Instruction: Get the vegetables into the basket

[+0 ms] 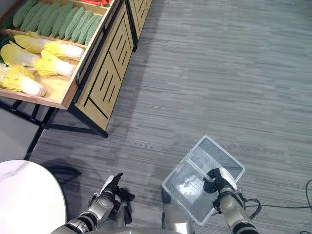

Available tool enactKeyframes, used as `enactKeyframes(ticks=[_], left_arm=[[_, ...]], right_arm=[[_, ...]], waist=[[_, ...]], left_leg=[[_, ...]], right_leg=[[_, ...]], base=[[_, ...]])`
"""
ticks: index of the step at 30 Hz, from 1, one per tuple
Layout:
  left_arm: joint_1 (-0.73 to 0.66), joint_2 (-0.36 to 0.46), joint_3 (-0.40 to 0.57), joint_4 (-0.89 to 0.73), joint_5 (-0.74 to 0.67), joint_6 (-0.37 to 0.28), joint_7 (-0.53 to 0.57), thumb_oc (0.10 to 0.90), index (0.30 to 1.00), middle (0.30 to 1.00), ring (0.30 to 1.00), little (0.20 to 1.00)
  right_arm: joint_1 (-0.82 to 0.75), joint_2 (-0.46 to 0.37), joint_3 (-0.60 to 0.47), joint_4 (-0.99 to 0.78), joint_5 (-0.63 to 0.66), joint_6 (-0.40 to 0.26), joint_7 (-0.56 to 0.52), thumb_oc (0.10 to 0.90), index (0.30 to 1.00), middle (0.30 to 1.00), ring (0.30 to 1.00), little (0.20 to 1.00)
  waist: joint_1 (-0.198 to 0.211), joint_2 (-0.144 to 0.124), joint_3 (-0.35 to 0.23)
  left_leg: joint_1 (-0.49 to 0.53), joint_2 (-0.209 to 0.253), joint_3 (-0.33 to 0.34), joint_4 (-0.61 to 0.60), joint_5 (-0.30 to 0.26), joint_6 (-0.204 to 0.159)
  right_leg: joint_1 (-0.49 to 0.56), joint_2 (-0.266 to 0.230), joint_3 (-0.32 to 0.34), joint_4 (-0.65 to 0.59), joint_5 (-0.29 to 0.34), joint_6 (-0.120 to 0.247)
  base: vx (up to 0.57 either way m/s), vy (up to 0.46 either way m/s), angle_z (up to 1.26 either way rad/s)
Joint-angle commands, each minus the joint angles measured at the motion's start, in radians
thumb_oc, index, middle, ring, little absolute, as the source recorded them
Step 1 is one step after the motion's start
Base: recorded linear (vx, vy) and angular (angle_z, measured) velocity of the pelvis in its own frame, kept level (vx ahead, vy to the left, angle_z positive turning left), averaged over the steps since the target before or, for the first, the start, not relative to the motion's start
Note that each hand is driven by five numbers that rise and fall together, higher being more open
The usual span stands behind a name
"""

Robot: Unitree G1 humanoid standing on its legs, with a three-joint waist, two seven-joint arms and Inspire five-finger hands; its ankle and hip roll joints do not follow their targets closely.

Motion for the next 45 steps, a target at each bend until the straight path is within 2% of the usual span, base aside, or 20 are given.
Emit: enactKeyframes(ticks=[1,3,9,12,14,16,20,23,24,25,26,29,31,32,33,35,38,41,43,45], left_arm=[[-0.002,0.040,0.007,-0.045,-0.029,-0.023,0.020,0.900,1.000,1.000,1.000,1.000],[-0.004,0.042,0.003,-0.047,-0.025,-0.023,0.017,0.900,1.000,1.000,1.000,1.000],[0.019,0.057,0.027,-0.037,-0.035,-0.026,0.016,0.900,1.000,1.000,1.000,1.000],[0.032,0.064,0.028,-0.025,-0.038,-0.028,0.014,0.900,1.000,1.000,1.000,1.000],[0.034,0.068,0.021,-0.020,-0.034,-0.030,0.003,0.900,1.000,1.000,1.000,1.000],[0.034,0.070,0.018,-0.022,-0.031,-0.033,-0.002,0.900,1.000,1.000,1.000,1.000],[0.026,0.069,0.008,-0.021,-0.031,-0.029,-0.022,0.900,1.000,1.000,1.000,1.000],[0.015,0.075,0.006,-0.027,-0.035,-0.022,-0.028,0.900,1.000,1.000,1.000,1.000],[0.006,0.080,0.002,-0.022,-0.035,-0.015,-0.029,0.900,1.000,1.000,1.000,1.000],[-0.001,0.085,0.014,-0.004,-0.042,-0.011,-0.031,0.900,1.000,1.000,1.000,1.000],[-0.002,0.085,0.014,-0.004,-0.042,-0.011,-0.031,0.900,1.000,1.000,1.000,1.000],[-0.001,0.088,0.032,0.007,-0.053,-0.007,-0.028,0.900,1.000,1.000,1.000,1.000],[0.004,0.088,0.048,0.027,-0.051,-0.008,-0.030,0.900,1.000,1.000,1.000,1.000],[0.005,0.087,0.052,0.033,-0.045,-0.011,-0.029,0.900,1.000,1.000,1.000,1.000],[0.005,0.087,0.052,0.033,-0.045,-0.011,-0.029,0.900,1.000,1.000,1.000,1.000],[0.010,0.089,0.072,0.046,-0.016,-0.015,-0.030,0.900,1.000,1.000,1.000,1.000],[0.025,0.083,0.092,0.051,-0.015,-0.016,-0.024,0.900,1.000,1.000,1.000,1.000],[0.028,0.070,0.076,0.046,-0.004,-0.012,-0.025,0.900,1.000,1.000,1.000,1.000],[0.023,0.059,0.062,0.043,-0.006,-0.015,-0.024,0.900,1.000,1.000,1.000,1.000],[0.019,0.038,0.061,0.046,-0.026,-0.017,-0.022,0.900,1.000,1.000,1.000,1.000]], right_arm=[[0.022,-0.086,-0.005,-0.081,0.028,-0.051,-0.024,0.400,0.300,0.300,0.300,0.300],[0.014,-0.082,0.008,-0.068,0.037,-0.054,-0.025,0.400,0.300,0.300,0.300,0.300],[-0.026,-0.052,0.058,-0.053,0.030,-0.054,-0.004,0.400,0.300,0.300,0.300,0.300],[-0.054,-0.022,0.082,-0.008,0.030,-0.052,0.006,0.400,0.300,0.300,0.300,0.300],[-0.088,-0.008,0.098,0.024,0.025,-0.047,0.015,0.400,0.300,0.300,0.300,0.300],[-0.098,-0.006,0.103,0.040,0.019,-0.045,0.017,0.400,0.300,0.300,0.300,0.300],[-0.128,0.000,0.097,0.064,0.009,-0.036,0.020,0.400,0.300,0.300,0.300,0.300],[-0.140,0.001,0.090,0.053,0.011,-0.034,0.019,0.400,0.300,0.300,0.300,0.300],[-0.147,0.005,0.088,0.061,0.013,-0.028,0.016,0.400,0.300,0.300,0.300,0.300],[-0.154,0.010,0.085,0.078,0.018,-0.022,0.017,0.400,0.300,0.300,0.300,0.300],[-0.154,0.010,0.086,0.079,0.018,-0.022,0.017,0.400,0.300,0.300,0.300,0.300],[-0.155,0.010,0.083,0.087,0.018,-0.017,0.019,0.400,0.300,0.300,0.300,0.300],[-0.148,0.006,0.083,0.109,0.015,-0.008,0.018,0.400,0.300,0.300,0.300,0.300],[-0.143,0.007,0.082,0.114,0.014,-0.007,0.016,0.400,0.300,0.300,0.300,0.300],[-0.143,0.007,0.082,0.114,0.014,-0.007,0.016,0.400,0.300,0.300,0.300,0.300],[-0.122,0.006,0.069,0.093,0.008,-0.005,0.021,0.400,0.300,0.300,0.300,0.300],[-0.104,0.010,0.061,0.086,0.007,-0.004,0.022,0.400,0.300,0.300,0.300,0.300],[-0.089,0.004,0.058,0.086,0.019,-0.007,0.019,0.400,0.300,0.300,0.300,0.300],[-0.077,-0.012,0.049,0.081,0.030,-0.012,0.019,0.400,0.300,0.300,0.300,0.300],[-0.072,-0.025,0.045,0.093,0.035,-0.016,0.020,0.400,0.300,0.300,0.300,0.300]], waist=[[0.010,0.012,-0.035],[0.027,0.015,-0.036],[0.066,0.002,-0.078],[0.079,-0.018,-0.113],[0.090,-0.038,-0.136],[0.094,-0.044,-0.144],[0.093,-0.048,-0.145],[0.093,-0.020,-0.123],[0.077,0.013,-0.097],[0.064,0.024,-0.078],[0.062,0.023,-0.077],[0.049,0.022,-0.068],[0.019,0.010,-0.054],[-0.005,0.010,-0.051],[-0.006,0.011,-0.050],[-0.042,0.009,-0.047],[-0.052,0.011,-0.053],[-0.065,0.017,-0.059],[-0.087,0.040,-0.068],[-0.089,0.075,-0.079]], left_leg=[[-0.062,0.006,0.005,0.049,0.064,0.005],[-0.121,0.023,-0.012,-0.002,0.093,-0.010],[-0.094,0.021,0.026,0.009,0.103,0.011],[-0.076,0.008,0.056,0.018,0.082,0.031],[-0.065,-0.028,0.103,0.039,0.045,0.068],[-0.063,-0.038,0.121,0.044,0.033,0.078],[-0.004,-0.096,0.165,0.027,-0.037,0.121],[0.034,-0.082,0.171,0.021,-0.064,0.133],[0.091,-0.079,0.172,0.010,-0.091,0.150],[0.143,-0.091,0.176,0.002,-0.122,0.160],[0.144,-0.093,0.175,0.003,-0.124,0.160],[0.184,-0.094,0.171,-0.006,-0.143,0.146],[0.232,-0.105,0.147,-0.009,-0.173,0.117],[0.264,-0.105,0.130,-0.009,-0.195,0.102],[0.266,-0.103,0.128,-0.009,-0.196,0.102],[0.315,-0.086,0.111,-0.009,-0.223,0.066],[0.364,-0.103,0.095,-0.009,-0.260,0.063],[0.391,-0.117,0.052,-0.009,-0.282,0.077],[0.400,-0.117,0.018,-0.009,-0.287,0.079],[0.404,-0.098,-0.013,0.029,-0.245,0.058]], right_leg=[[0.077,0.010,-0.010,0.052,-0.103,0.155],[0.128,0.025,0.048,0.061,-0.143,0.148],[0.234,0.018,0.139,0.054,-0.198,0.155],[0.231,-0.018,0.163,0.066,-0.188,0.172],[0.212,-0.056,0.176,0.104,-0.145,0.215],[0.201,-0.067,0.184,0.119,-0.129,0.226],[0.095,-0.102,0.148,0.328,0.029,0.317],[0.001,-0.096,0.075,0.500,0.129,0.319],[-0.078,-0.105,0.000,0.618,0.169,0.319],[-0.150,-0.169,-0.081,0.643,0.174,0.303],[-0.149,-0.171,-0.082,0.646,0.170,0.303],[-0.219,-0.190,-0.123,0.556,0.129,0.288],[-0.289,-0.191,-0.156,0.329,0.092,0.278],[-0.304,-0.185,-0.161,0.192,0.126,0.286],[-0.300,-0.184,-0.163,0.188,0.128,0.286],[-0.373,-0.202,-0.161,0.022,0.204,0.317],[-0.406,-0.205,-0.215,0.047,0.225,0.319],[-0.373,-0.206,-0.208,0.074,0.246,0.305],[-0.363,-0.184,-0.149,0.089,0.235,0.297],[-0.360,-0.149,-0.143,0.132,0.192,0.265]], base=[[0.45,0.025,-0.39],[0.34,0.030,-0.32],[0.32,0.069,-0.80],[0.29,0.110,-0.51],[0.30,0.136,-0.31],[0.24,0.103,-0.30],[0.21,0.099,-0.39],[0.10,0.090,-0.30],[0.36,0.306,-0.24],[0.31,0.252,-0.14],[0.34,0.127,-0.05],[0.23,-0.026,-0.02],[0.48,-0.123,-0.17],[0.30,-0.093,-0.01],[0.41,-0.119,0.14],[0.40,-0.129,0.35],[0.31,-0.103,0.40],[0.25,-0.122,0.37],[0.32,-0.193,0.48],[0.36,-0.246,0.51]])
